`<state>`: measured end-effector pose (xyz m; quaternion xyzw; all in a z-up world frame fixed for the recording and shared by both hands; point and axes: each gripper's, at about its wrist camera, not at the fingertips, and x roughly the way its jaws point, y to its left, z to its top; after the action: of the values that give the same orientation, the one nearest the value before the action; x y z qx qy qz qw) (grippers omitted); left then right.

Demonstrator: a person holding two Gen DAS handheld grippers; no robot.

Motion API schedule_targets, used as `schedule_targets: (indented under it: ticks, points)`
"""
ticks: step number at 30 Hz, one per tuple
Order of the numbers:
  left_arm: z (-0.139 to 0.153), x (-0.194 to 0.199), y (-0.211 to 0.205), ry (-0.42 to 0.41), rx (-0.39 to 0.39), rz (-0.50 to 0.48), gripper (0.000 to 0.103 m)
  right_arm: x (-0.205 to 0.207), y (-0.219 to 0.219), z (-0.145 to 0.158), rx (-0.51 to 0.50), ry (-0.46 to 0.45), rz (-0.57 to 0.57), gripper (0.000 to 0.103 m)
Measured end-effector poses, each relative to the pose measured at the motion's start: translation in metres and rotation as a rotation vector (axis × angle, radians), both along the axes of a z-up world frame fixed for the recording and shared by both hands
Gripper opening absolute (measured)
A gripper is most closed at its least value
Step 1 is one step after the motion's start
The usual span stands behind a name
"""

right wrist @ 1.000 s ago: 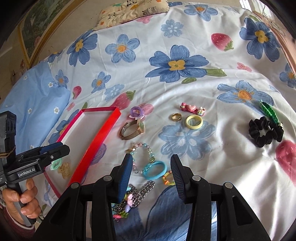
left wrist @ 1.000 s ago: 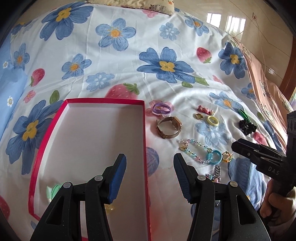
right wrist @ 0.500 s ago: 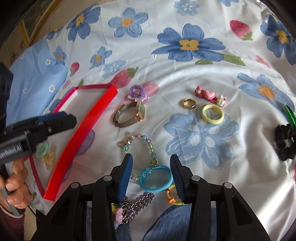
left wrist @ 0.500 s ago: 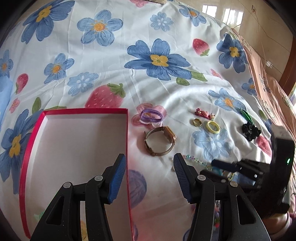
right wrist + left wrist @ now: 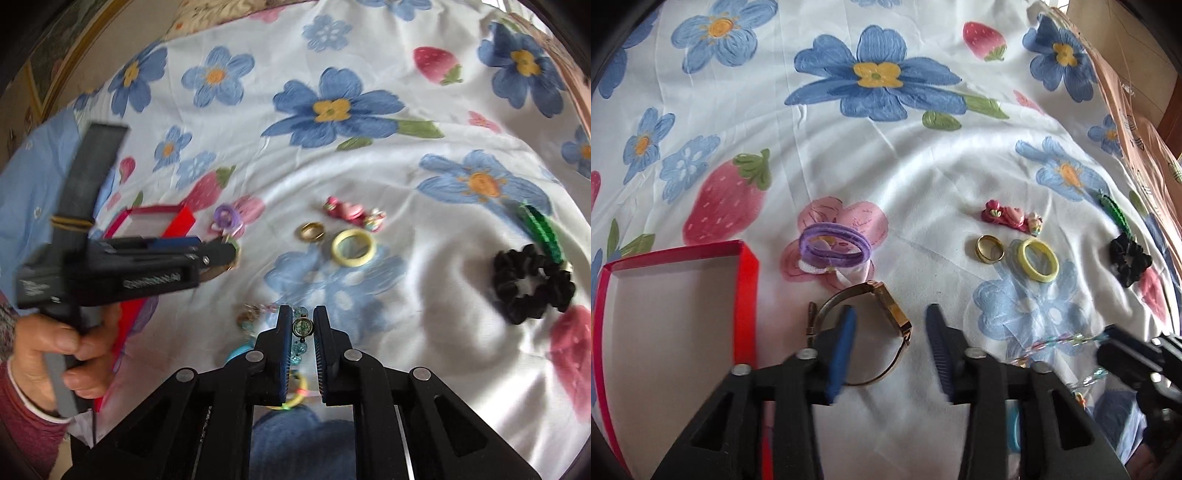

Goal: Organize jewelry
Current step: 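Grasp the gold watch with the left tool while the right tool grasps the beaded bracelet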

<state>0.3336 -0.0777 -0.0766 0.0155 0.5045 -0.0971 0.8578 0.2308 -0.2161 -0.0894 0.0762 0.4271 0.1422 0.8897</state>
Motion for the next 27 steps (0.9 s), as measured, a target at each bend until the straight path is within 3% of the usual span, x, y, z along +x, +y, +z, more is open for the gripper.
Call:
schedule_targets:
  ticks: [1,7,18,27]
  points:
    - [-0.002,0.001,-0.001,0.006,-0.002,-0.002,0.015,0.000,-0.004,0.002,0.010,-0.002,-0.008,0.011]
    - [0.002,-0.009,0.002,-0.018,-0.036,-0.016,0.008,-0.002,-0.011,0.014,0.050,-0.023,-0.019,0.011]
    - [0.058,-0.078,0.051,-0.128,-0.134,-0.001,0.007,-0.009,0.022,0.048,0.058,-0.095,0.038,0.011]
    - [0.086,-0.131,0.101,-0.175,-0.153,0.059,0.007,-0.010,0.062,0.063,0.065,-0.125,0.109,0.011]
